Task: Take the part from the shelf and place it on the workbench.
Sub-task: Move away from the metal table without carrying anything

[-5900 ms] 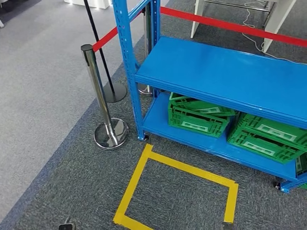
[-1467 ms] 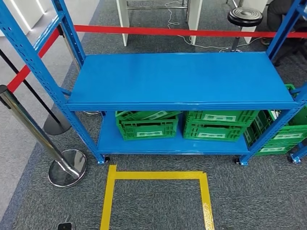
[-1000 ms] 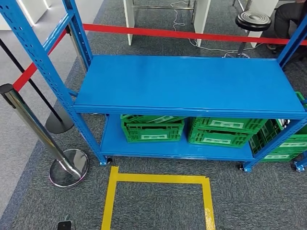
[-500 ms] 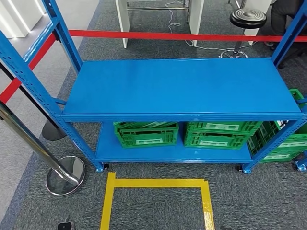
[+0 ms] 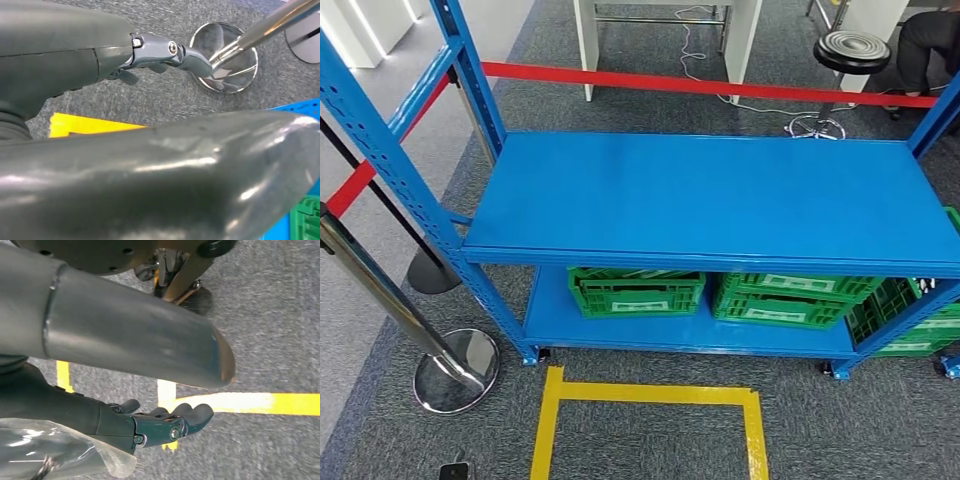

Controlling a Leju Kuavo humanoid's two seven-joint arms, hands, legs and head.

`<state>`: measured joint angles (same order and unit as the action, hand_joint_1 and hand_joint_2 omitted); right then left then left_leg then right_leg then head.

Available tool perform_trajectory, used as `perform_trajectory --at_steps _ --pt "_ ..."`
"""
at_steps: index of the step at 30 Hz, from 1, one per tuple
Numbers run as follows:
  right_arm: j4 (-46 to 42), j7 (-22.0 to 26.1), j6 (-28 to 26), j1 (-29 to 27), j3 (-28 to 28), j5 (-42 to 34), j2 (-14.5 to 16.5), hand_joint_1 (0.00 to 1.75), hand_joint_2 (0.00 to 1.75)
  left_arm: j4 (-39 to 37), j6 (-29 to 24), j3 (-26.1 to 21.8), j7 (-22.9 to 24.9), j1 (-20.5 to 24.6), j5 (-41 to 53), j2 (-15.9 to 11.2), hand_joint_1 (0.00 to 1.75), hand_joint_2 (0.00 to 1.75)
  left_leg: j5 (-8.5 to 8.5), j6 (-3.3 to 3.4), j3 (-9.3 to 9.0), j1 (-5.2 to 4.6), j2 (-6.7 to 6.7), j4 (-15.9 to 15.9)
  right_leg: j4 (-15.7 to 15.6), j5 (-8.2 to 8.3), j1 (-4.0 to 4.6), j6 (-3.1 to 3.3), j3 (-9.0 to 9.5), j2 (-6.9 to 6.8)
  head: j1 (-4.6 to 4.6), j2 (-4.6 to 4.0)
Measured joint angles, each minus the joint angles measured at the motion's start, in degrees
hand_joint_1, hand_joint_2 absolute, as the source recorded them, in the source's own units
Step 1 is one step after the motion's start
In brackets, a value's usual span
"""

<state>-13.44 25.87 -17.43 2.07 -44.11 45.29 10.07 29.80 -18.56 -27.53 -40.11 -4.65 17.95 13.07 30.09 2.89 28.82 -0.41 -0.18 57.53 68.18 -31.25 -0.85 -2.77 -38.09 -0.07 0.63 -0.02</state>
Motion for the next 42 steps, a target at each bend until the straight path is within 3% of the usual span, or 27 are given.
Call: perform_trajectory --at_steps 2,3,7,9,11,12,13,14,16,18,21,23,24,26,27,28,29,31,33,38,40,42 --pt "0.0 0.1 0.0 0.0 0.0 0.0 0.0 0.0 0.0 0.0 0.1 -0.1 0.0 0.0 0.0 0.0 0.0 0.0 1.07 -0.59 -0.88 -0.14 -0.02 0.1 -6.7 3.41 0.05 0.36 2.99 0.03 -0.03 0.0" --pt "0.1 0.2 0.0 0.0 0.0 0.0 0.0 0.0 0.0 0.0 0.1 -0.1 0.0 0.1 0.0 0.0 0.0 0.0 1.45 -0.87 -1.08 -0.22 -0.02 0.1 -8.3 3.77 0.12 0.74 3.87 0.07 0.01 0.0" --pt "0.1 0.5 0.2 -0.1 0.0 0.0 0.0 0.0 0.0 0.0 0.1 -0.3 0.0 0.3 0.0 0.0 0.0 0.0 2.67 -1.93 -1.29 -0.12 -0.01 0.8 -9.1 3.01 0.16 2.46 4.78 0.15 0.2 0.0" --pt "0.1 0.6 0.2 -0.1 0.0 0.0 0.0 0.0 0.0 -0.1 0.1 -0.4 0.0 0.3 0.1 0.0 0.0 0.0 5.05 -2.55 0.96 0.04 0.01 5.7 -9.3 2.67 0.04 3.12 5.36 0.02 0.35 0.0" --pt "0.1 0.6 0.2 -0.1 0.0 0.0 0.0 0.0 0.0 -0.1 0.1 -0.4 0.0 0.2 0.1 0.0 0.0 0.0 7.87 -2.91 5.48 0.22 0.02 13.6 -9.3 2.12 0.11 3.46 5.93 -0.08 0.39 0.0" --pt "0.1 0.6 0.2 -0.1 0.0 0.0 0.0 0.0 0.0 -0.1 0.1 -0.5 0.0 0.2 0.1 0.0 0.0 0.0 8.26 -2.98 7.42 0.28 0.02 16.5 -9.3 1.8 0.14 3.51 6.28 -0.06 0.41 0.0" --pt "0.1 0.6 0.2 -0.2 0.0 0.0 0.0 0.0 0.0 -0.2 0.1 -0.5 0.0 0.0 0.1 0.0 0.0 0.0 7.35 -2.95 8.47 0.31 0.02 17.3 -9.3 1.46 0.17 3.49 6.72 0.01 0.41 0.0" --pt "0.1 0.6 0.2 -0.2 0.0 0.0 0.0 0.0 0.0 -0.2 0.1 -0.6 0.0 0.0 0.1 0.0 0.0 0.0 5.3 -2.83 8.55 0.33 0.02 15.9 -9.3 1.1 0.19 3.45 7.26 0.08 0.41 0.0" --pt "0.1 0.6 0.2 -0.2 0.0 0.0 0.0 0.0 0.0 -0.2 0.1 -0.8 0.0 -0.1 0.1 0.0 0.0 0.0 -0.01 -2.28 6.42 0.25 0.02 8.7 -9.4 0.35 0.22 3.28 8.23 0.18 0.39 0.0" --pt "0.1 0.6 0.2 -0.1 0.0 0.0 0.0 0.0 0.0 -0.3 0.1 -0.9 0.0 0.0 0.1 0.0 0.0 0.0 -2.3 -1.76 4.47 -0.02 0.03 3.3 -9.5 -0.32 0.32 2.76 8.59 0.2 0.33 0.0" --pt "0.2 0.6 0.2 0.0 0.1 0.0 0.0 0.0 0.0 -0.3 0.1 -1.0 0.0 0.0 0.0 0.0 0.0 0.0 -2.03 -1.19 3.71 -0.28 -0.04 1.8 -9.8 -0.81 0.12 1.71 8.86 0.14 0.32 0.0" --pt "0.1 0.6 0.2 0.1 0.1 0.0 0.0 0.0 0.0 -0.4 0.0 -1.2 0.0 0.0 0.0 -0.1 0.0 0.0 -2.11 -0.6 2.91 -0.03 -0.05 0.9 -8.1 -1.88 0.08 1.24 8.36 0.13 0.24 0.0" --pt "0.1 0.5 0.3 0.2 0.1 0.0 0.0 0.0 0.0 -0.6 -0.1 -1.3 0.0 0.2 0.1 -0.1 0.0 0.0 -2.13 -0.31 2.5 0.15 -0.04 0.5 -5.6 -3.11 0.1 1.08 7.06 0.13 0.17 0.0" --pt "0.2 0.2 0.3 0.2 0.1 0.1 0.0 0.0 0.0 -1.5 -0.2 -1.5 0.0 0.8 0.1 -0.1 0.0 0.0 -1.83 0.04 2.17 0.15 0.0 0.4 1.9 -5.94 0.13 0.8 2.46 0.13 0.07 0.0" --pt "0.2 -0.1 0.4 0.1 0.1 0.1 0.0 0.0 0.0 -2.2 -0.3 -1.7 0.0 1.0 0.1 -0.2 0.0 0.0 -1.58 0.1 1.97 0.16 -0.01 0.4 4.9 -6.45 0.11 0.64 0.23 0.12 0.07 0.0" --pt "0.2 -0.3 0.4 0.0 0.1 0.2 0.0 0.0 0.0 -3.0 -0.4 -2.0 0.0 1.1 0.1 -0.2 0.0 0.0 -1.28 0.08 1.66 0.18 -0.02 0.5 6.2 -5.85 0.09 0.51 -1.2 0.11 0.07 0.0" --pt "0.2 -0.5 0.4 -0.1 0.1 0.2 0.0 0.0 0.0 -3.8 -0.5 -2.3 0.0 1.2 0.3 -0.3 0.0 0.0 -0.91 0.0 1.22 0.22 -0.03 0.5 5.3 -4.05 0.06 0.42 -1.51 0.1 0.07 0.0" --pt "0.2 -0.9 0.3 -0.2 0.1 0.4 0.0 0.0 0.0 -5.1 -0.7 -2.8 0.0 1.4 0.6 -0.4 0.0 0.0 -0.02 -0.4 0.17 0.32 -0.05 0.5 -1.6 1.08 -0.06 0.33 0.7 0.04 0.05 0.0" --pt "0.3 -1.4 0.3 -0.2 0.1 0.5 0.0 0.0 0.0 -6.3 -0.9 -3.1 0.1 1.8 0.8 -0.5 0.0 0.0 0.99 -1.01 -0.44 0.15 -0.1 0.7 -7.4 3.58 -0.1 0.7 3.44 0.16 0.0 0.0" --pt "0.3 -1.8 0.9 -0.2 0.1 0.7 0.0 0.0 0.0 -8.5 -1.0 -4.3 0.5 2.8 1.0 -0.7 0.0 0.0 2.64 -2.15 -0.4 0.17 -0.15 2.0 -8.8 3.02 -0.08 2.42 4.64 0.32 0.18 0.0" --pt "0.4 -1.8 1.2 -0.2 0.1 0.7 0.0 0.0 0.0 -9.1 -1.0 -4.5 0.5 3.0 1.1 -0.8 0.0 0.0 5.22 -2.71 2.42 0.3 -0.12 7.7 -8.9 2.65 -0.15 2.98 5.12 0.16 0.28 0.0" --pt "0.4 -1.8 1.6 -0.3 0.1 0.8 0.0 0.0 0.0 -9.7 -1.0 -4.8 0.7 3.1 1.3 -0.8 0.0 0.0 7.54 -2.96 7.0 0.39 -0.11 15.4 -8.9 2.09 -0.09 3.28 5.67 0.07 0.28 0.0"
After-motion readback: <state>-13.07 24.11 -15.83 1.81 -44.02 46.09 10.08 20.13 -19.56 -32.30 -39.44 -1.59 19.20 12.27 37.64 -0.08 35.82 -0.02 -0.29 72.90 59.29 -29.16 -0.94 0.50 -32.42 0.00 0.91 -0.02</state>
